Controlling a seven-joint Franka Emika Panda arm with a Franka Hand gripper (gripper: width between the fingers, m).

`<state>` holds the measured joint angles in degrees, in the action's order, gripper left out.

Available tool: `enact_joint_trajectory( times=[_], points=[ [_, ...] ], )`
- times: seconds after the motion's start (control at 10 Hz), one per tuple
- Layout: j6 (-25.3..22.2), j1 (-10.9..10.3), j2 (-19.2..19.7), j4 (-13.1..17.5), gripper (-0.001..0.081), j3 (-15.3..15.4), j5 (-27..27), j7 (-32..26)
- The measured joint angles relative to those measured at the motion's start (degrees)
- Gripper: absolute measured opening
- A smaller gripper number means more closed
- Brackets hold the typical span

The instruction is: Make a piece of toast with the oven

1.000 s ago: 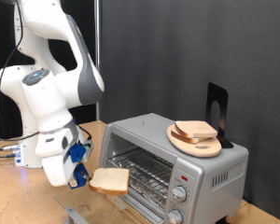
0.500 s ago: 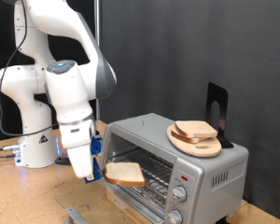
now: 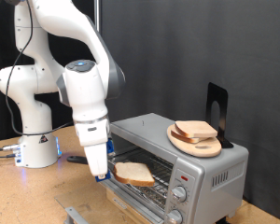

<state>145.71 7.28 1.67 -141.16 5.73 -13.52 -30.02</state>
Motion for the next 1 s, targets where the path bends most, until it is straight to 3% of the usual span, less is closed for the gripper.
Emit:
enact_joint_trajectory(
  times=[0.6,1.0],
  points=[
    [0.2,-1.6,-0.1,-0.3,0.0391,3.5,0.6,2.2],
    [-3.7,-1.2,-0.7,-2.0,0.0391,3.2,3.6,3.1]
  ],
)
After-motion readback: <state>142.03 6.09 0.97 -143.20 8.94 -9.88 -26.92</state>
